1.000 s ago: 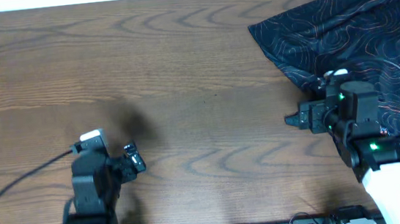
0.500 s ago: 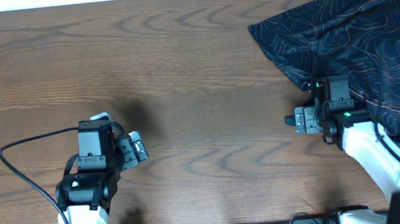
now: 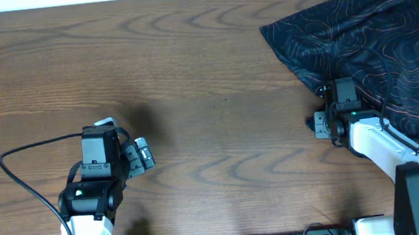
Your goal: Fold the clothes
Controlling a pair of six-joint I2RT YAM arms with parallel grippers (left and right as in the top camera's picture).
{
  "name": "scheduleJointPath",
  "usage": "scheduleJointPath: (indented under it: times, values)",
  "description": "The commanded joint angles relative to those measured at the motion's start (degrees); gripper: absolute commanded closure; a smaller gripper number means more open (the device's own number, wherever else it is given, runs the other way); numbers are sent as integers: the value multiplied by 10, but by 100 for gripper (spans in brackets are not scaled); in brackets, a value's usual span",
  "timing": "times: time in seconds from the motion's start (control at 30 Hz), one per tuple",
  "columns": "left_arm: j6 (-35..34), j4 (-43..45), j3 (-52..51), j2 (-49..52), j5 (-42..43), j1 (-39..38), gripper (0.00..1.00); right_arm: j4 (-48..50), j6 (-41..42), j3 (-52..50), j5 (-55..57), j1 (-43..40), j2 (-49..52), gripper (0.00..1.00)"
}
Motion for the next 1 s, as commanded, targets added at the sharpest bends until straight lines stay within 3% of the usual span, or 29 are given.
scheduleJointPath:
  times: [0.0, 0.23, 0.43, 0.67, 0.8, 0.97]
  values:
    - [-3, 7, 12, 1, 0, 4, 2, -3, 24, 27, -49, 3, -26, 99]
    - [-3, 63, 12, 1, 0, 4, 2, -26, 20, 147, -226, 17, -119, 99]
    - [-3, 109, 12, 1, -1, 4, 2, -65, 20, 169, -238, 91, -128, 99]
    - [-3, 144, 12, 1, -1, 4, 2, -109, 20, 166, -237, 236, -90, 99]
    - [-3, 166, 12, 1, -1, 4, 2, -61, 20, 166, -237, 304, -58, 98]
    - [-3, 171, 12, 2, -1, 4, 2, 87, 20, 166, -231, 360, 0, 92]
